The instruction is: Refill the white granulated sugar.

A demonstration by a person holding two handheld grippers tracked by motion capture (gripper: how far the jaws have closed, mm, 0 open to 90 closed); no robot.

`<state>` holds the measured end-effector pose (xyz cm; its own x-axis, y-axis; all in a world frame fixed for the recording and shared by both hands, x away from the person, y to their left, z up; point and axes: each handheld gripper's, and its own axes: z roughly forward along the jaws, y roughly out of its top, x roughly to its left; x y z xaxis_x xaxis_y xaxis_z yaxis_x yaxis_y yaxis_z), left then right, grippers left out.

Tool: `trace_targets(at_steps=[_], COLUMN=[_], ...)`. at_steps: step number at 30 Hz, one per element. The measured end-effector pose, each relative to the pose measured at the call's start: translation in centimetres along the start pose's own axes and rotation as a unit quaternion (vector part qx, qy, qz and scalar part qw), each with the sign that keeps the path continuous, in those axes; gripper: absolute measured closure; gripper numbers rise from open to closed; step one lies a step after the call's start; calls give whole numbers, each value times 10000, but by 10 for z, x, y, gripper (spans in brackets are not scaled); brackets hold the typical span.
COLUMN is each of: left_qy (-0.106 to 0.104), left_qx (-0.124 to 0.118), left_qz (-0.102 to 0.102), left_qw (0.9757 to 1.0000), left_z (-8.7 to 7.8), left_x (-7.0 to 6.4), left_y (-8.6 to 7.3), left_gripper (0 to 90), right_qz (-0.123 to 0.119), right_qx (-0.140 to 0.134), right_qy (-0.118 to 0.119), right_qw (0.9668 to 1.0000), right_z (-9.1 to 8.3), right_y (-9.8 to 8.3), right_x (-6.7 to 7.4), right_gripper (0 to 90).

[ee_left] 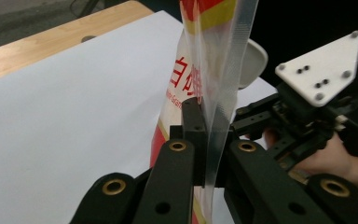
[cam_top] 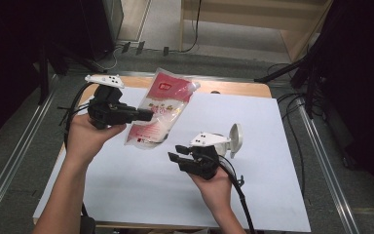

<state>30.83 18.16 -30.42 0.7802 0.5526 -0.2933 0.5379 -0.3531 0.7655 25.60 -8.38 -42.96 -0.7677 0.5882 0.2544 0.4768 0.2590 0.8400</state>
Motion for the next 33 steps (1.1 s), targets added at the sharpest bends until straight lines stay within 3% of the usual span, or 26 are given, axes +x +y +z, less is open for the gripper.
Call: trace_targets(at_steps=[9, 12, 18, 23, 27, 33], left_qy=[327, 515, 539, 518, 522, 572], left_qx=[78, 89, -60, -75, -191, -194], left_qz=[-260, -306, -494, -548, -641, -661], left_qw=[9991, 9982, 9973, 9971, 9964, 9960], left_z=[19, 26, 37, 46, 55, 74], left_x=[27, 38, 58, 66, 74, 83], left_y=[-10, -14, -23, -25, -24, -26], left_gripper=[900, 900, 900, 900, 900, 900], right_qz=[-141, -337, -360, -553, -529, -554], right_qx=[166, 147, 163, 283, 319, 368], right_qy=[549, 678, 729, 794, 863, 699], right_qw=[9983, 9970, 9966, 9949, 9944, 9953], right_z=[-6, -6, -10, -17, -24, -38], right_y=[0, -2, -3, -11, -17, -25], right_x=[-5, -6, -13, -24, -32, -41], right_gripper=[603, 600, 595, 588, 589, 604])
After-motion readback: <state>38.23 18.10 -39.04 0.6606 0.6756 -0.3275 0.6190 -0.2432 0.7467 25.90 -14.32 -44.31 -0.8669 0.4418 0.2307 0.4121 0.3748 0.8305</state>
